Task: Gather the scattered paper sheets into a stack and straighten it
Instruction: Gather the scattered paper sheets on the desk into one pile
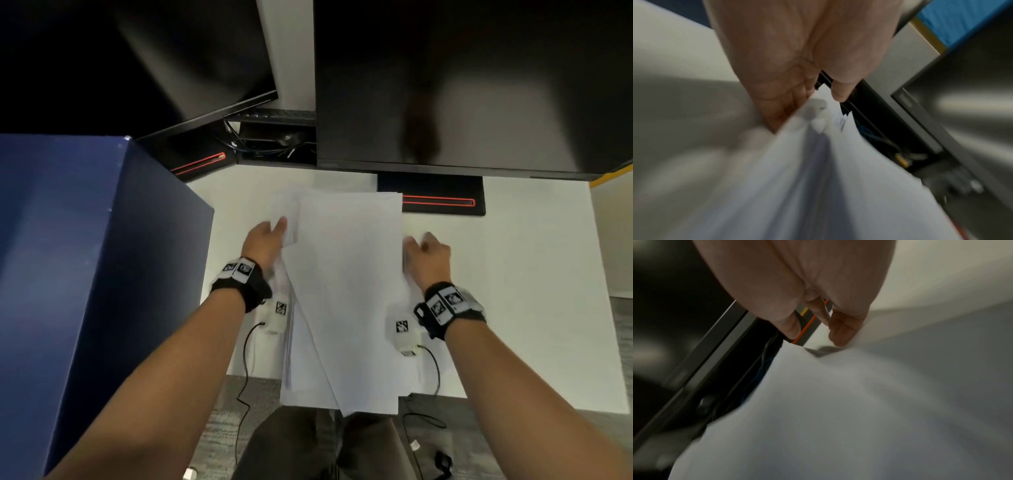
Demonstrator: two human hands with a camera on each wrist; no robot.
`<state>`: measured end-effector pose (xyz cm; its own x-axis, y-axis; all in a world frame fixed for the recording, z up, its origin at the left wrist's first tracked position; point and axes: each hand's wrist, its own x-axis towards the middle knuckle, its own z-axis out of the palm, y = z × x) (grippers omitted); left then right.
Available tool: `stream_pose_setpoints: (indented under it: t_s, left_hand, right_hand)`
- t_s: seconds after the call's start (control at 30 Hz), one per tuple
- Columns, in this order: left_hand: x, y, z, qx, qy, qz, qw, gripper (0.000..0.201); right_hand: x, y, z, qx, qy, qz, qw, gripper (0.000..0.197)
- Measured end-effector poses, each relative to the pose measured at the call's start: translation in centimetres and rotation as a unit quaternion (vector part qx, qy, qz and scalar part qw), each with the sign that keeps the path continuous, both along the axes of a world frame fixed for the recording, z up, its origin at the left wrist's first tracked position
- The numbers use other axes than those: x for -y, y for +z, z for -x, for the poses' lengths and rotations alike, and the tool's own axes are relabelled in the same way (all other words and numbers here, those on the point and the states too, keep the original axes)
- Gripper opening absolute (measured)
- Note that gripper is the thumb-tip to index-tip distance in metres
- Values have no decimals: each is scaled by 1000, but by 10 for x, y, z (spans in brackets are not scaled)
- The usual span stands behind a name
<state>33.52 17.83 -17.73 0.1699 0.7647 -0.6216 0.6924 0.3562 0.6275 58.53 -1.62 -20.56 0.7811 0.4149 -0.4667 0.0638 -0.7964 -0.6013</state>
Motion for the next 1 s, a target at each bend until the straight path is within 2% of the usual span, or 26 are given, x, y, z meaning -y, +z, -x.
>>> stream_pose_setpoints:
  t_s: [0.07, 0.13, 0.2, 0.27, 0.33, 0.4, 0.47, 0.53, 0.6, 0.67, 0.77, 0.83, 0.9, 1.0]
  left_hand:
    - [22, -8, 22, -24, -47, -19, 998, 53]
    - [51, -11, 27, -55, -73, -58, 994, 42]
    - [74, -7, 19, -59, -35, -71, 995, 37]
    - [84, -7, 8, -34, 27, -78, 996, 37]
    - [85, -8, 4, 18, 91, -62, 994, 42]
    - [86, -9, 15, 41, 105, -39, 993, 45]
    - [93, -6, 38, -8, 21, -37, 999, 42]
    - [108, -7, 60, -77, -90, -27, 993, 40]
    - [129, -8, 71, -97, -141, -10, 985, 38]
    - [147, -8, 68, -79, -109, -14, 991, 32]
    - [160, 1, 58, -47, -3, -33, 998, 41]
    - [163, 8, 66, -30, 23, -39, 999, 46]
    - [167, 12, 82, -64, -44, -48, 996, 46]
    - [177, 8, 94, -145, -197, -98, 965, 51]
  right_hand:
    - [22, 2, 17, -8, 14, 6, 1000, 37]
    - [31, 2, 43, -3, 53, 47, 997, 58]
    - [25, 8, 69, -4, 83, 86, 993, 70]
    - [15, 11, 76, -40, 74, 69, 994, 68]
    - [16, 7, 66, -65, 56, 36, 996, 58]
    - [33, 6, 55, -55, 54, 15, 997, 46]
    - [60, 12, 56, -38, 80, 21, 996, 39]
    - [86, 18, 69, 3, 142, 50, 989, 42]
    - [100, 23, 92, 36, 188, 88, 977, 45]
    - [101, 24, 113, 42, 180, 103, 977, 42]
    - [98, 25, 117, 61, 178, 88, 978, 36]
    - [107, 32, 110, 81, 159, 77, 981, 32]
    - [124, 35, 104, 107, 179, 108, 972, 32]
    - [142, 35, 115, 112, 273, 195, 935, 38]
